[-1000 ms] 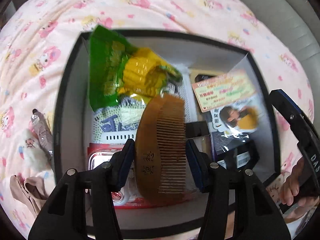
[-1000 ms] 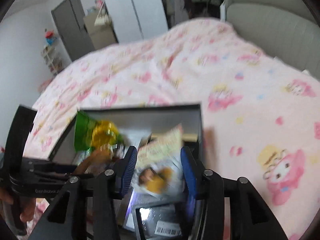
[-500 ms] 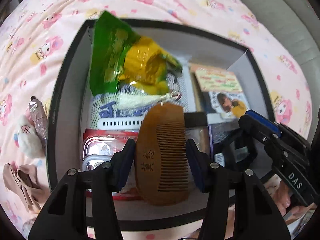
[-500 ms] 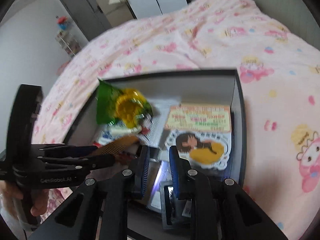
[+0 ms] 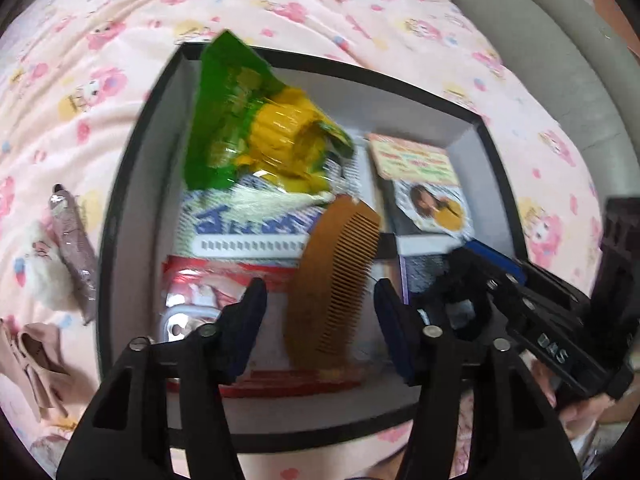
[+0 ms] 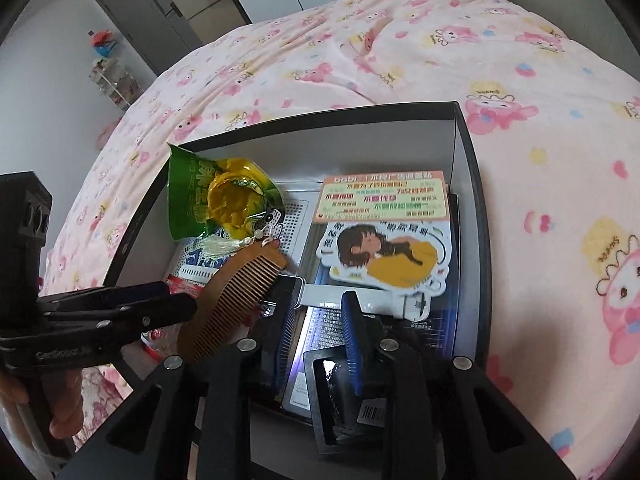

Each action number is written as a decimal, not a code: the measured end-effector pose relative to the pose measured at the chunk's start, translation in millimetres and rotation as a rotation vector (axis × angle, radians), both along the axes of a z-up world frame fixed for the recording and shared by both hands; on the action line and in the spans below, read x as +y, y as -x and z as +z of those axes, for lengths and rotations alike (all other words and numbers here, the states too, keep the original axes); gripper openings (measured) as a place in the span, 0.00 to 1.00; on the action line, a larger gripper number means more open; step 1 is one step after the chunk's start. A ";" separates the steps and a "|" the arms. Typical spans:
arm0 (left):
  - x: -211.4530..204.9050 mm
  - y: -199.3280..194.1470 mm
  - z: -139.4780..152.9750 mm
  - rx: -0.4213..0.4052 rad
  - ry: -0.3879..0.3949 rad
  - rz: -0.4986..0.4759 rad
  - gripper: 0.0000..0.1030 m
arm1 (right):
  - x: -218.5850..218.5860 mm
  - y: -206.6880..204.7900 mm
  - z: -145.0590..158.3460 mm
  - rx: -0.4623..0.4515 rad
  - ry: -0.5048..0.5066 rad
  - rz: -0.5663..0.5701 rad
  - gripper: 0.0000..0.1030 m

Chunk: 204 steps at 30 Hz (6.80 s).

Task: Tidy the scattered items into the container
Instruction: 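Open both grippers and withdraw them from the box toward the beige cloth, then grasp the beige cloth with the left gripper while the right gripper grasps its other end, then carry the beige cloth into the box and open both grippers, then move both grippers back toward the white fluffy keychain and mauve tube, then grasp the white fluffy keychain with the left gripper while the right gripper grasps the mauve tube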

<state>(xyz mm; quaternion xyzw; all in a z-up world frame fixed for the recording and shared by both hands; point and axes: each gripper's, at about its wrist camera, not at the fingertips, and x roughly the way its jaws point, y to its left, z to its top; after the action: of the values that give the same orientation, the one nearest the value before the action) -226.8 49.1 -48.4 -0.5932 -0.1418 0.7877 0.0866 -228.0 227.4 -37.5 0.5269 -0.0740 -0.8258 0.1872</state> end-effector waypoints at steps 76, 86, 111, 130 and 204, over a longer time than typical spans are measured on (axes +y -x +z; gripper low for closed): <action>-273.9 -188.8 -1.3 0.106 -0.263 0.372 0.08 | -259.1 -120.7 12.4 0.001 0.206 0.312 0.04; -163.4 -181.6 61.8 0.222 -0.303 0.155 0.08 | -142.0 -161.2 55.2 0.108 0.241 0.197 0.04; -5.2 -39.5 33.3 0.139 -0.042 -0.070 0.38 | 19.7 -48.6 53.0 0.218 0.085 -0.066 0.29; 15.0 -87.9 37.2 0.191 -0.157 0.068 0.35 | -5.0 -69.6 16.3 0.071 0.034 -0.031 0.29; -305.0 -83.4 -79.9 -0.008 -0.210 0.692 0.29 | -353.3 10.5 -94.2 -0.156 -0.318 0.211 0.43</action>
<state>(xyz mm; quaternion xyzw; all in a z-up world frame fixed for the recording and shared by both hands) -143.4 -255.9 -128.4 -0.5010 -0.4147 0.7492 -0.1255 -238.5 -126.0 -131.7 0.6170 0.0986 -0.7595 0.1807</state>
